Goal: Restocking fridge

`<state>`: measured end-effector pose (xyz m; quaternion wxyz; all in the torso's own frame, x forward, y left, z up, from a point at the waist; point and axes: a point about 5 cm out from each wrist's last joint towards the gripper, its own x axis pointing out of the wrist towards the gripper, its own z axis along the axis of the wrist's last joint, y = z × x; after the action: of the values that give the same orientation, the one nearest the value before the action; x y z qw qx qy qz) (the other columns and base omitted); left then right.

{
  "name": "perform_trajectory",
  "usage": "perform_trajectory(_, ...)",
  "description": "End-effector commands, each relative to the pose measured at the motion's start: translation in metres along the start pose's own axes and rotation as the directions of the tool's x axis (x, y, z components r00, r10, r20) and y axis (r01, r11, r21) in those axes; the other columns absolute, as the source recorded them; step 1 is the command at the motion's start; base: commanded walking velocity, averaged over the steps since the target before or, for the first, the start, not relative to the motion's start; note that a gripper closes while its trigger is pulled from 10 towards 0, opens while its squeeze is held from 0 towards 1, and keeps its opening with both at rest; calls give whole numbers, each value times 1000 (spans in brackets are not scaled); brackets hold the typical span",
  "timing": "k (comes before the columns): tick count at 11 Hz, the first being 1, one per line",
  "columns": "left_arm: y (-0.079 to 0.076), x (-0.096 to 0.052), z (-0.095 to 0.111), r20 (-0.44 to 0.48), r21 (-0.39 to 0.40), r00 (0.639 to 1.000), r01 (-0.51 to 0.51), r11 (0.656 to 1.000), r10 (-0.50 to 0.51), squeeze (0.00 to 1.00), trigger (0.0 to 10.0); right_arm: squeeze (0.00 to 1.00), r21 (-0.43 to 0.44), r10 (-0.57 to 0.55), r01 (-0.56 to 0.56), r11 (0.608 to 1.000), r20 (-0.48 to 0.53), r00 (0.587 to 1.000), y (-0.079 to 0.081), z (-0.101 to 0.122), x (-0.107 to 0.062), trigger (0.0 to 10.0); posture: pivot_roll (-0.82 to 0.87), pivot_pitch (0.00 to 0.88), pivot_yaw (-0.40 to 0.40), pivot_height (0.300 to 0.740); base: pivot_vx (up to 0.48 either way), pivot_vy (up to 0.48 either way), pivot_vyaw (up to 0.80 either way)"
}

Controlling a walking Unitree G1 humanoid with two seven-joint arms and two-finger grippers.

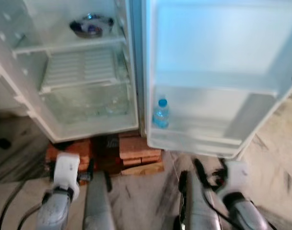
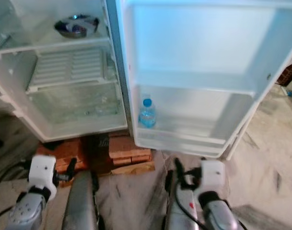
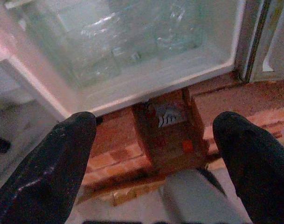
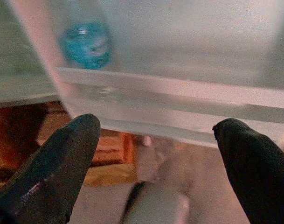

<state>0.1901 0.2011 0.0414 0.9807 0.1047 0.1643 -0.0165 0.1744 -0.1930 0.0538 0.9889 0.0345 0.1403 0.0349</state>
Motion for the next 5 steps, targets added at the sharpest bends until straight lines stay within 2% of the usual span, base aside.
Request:
perform_trajectory(1,0,4,9,34,16,999,6,1000,-7,0,10000,0,-14,-5,6,1000,28,1000,0,7,4,10000,63,0,23,589,0,0,0)
perform_trajectory(3,-5,12,17,45,-10,999,27,1000,-27,0,10000,0,-56,-20,21,998,24,1000,1,10,8,10000,58,0,19,629,0,0,0)
perform_trajectory(4,-6,11,12,-8,-16,999,43,999,-43,0,10000,0,-55,-87,82,995,-76,993,-7,-2,4,10000,56,0,12,654,0,0,0)
perform_trajectory(5,-7,10,8,-27,-25,998,47,999,-48,0,10000,0,-35,-106,103,994,-103,989,-10,-6,1,10000,55,0,10,669,0,0,0)
